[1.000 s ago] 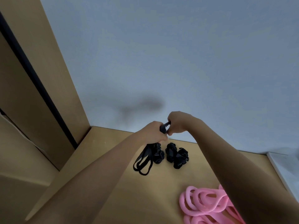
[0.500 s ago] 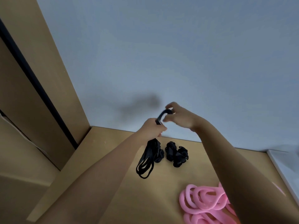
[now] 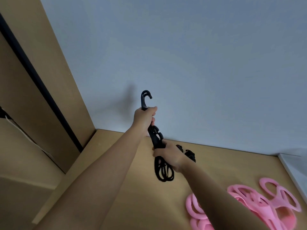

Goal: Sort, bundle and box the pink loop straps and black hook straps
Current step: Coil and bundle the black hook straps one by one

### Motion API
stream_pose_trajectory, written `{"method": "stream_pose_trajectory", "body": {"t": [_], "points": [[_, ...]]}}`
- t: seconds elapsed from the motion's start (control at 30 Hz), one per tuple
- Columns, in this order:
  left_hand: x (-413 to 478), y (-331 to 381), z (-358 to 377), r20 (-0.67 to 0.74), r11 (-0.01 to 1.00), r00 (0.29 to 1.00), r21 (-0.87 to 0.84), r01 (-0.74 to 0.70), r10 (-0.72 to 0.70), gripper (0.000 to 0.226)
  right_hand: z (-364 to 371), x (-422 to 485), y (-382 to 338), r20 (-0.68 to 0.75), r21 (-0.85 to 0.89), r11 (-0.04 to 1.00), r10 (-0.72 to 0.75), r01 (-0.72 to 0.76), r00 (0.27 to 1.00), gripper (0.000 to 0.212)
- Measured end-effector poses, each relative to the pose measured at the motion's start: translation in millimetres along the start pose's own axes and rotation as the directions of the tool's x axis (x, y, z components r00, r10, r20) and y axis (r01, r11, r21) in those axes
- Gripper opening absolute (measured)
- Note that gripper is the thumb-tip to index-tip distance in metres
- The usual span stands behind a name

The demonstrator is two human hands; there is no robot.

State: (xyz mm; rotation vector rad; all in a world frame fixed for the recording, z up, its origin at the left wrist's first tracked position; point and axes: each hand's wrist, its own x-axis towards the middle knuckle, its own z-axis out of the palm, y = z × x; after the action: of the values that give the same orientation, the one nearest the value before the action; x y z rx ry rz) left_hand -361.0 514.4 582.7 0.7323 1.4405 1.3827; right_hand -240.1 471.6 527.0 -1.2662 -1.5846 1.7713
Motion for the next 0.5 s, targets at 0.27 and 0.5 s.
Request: {"method": "stream_pose_trajectory", "body": {"t": [0.27,0.5], "points": [[5,-45,-23,0.052,0.772,0.996,0.635,0.027,-0.078,0.048,-22,2,-19,0.026,-0.997,0.058,-0.382,0.052,0.924,0.011],[-6,-45,-21,0.193,0.658,0.955,0.753,0.004,-0.226,0.062,-32,12,-17,0.097,-0.995,-0.063,-0.476,0.077,0.874,0.04]]}}
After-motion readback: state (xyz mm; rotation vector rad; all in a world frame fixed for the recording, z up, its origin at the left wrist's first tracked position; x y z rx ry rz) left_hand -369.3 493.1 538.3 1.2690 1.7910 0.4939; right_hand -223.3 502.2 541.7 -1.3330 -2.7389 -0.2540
